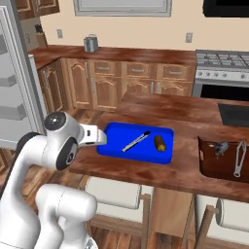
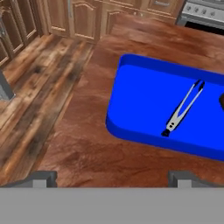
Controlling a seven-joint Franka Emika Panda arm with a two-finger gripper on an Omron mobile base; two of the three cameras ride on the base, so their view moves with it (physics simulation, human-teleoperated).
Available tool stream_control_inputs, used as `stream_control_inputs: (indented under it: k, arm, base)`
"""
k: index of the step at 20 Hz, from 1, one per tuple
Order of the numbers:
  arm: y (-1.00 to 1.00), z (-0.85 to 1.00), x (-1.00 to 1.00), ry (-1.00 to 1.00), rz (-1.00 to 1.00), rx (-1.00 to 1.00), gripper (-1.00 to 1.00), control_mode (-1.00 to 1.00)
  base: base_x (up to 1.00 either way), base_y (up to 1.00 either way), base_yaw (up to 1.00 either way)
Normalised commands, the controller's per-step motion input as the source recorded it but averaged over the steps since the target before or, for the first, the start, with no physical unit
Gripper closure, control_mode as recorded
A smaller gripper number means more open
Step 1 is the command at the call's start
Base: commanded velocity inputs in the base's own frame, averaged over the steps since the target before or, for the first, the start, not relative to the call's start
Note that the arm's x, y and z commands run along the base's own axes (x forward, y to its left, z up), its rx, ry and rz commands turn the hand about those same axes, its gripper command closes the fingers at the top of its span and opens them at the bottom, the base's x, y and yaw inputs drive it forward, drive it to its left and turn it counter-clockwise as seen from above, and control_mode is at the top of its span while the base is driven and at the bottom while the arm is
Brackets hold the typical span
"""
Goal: Gather the onion and sweet potato from the fridge and place them on a tray on the dining counter. Then gather the chicken drumstick and fish from the fridge and place them on the other tray.
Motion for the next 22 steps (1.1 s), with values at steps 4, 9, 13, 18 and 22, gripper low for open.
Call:
stream_control_inputs:
  k: [4, 9, 13, 18, 22]
  arm:
    - [0.0, 0.0, 0.0, 0.0, 0.08, 0.0, -1.0, -1.0]
    - [0.0, 0.0, 0.0, 0.0, 0.15, 0.0, -1.0, -1.0]
    - [0.0, 0.0, 0.0, 0.0, 0.16, 0.0, -1.0, -1.0]
    - [0.05, -0.02, 0.0, 0.01, 0.15, -0.03, -1.0, -1.0]
    - [0.06, -0.01, 0.0, 0.0, 0.09, -0.03, -1.0, 1.0]
  base:
    - [0.0, 0.0, 0.0]
    - [0.0, 0.0, 0.0]
    - [0.0, 0.0, 0.0]
    - [0.0, 0.0, 0.0]
    - [0.0, 0.02, 0.03]
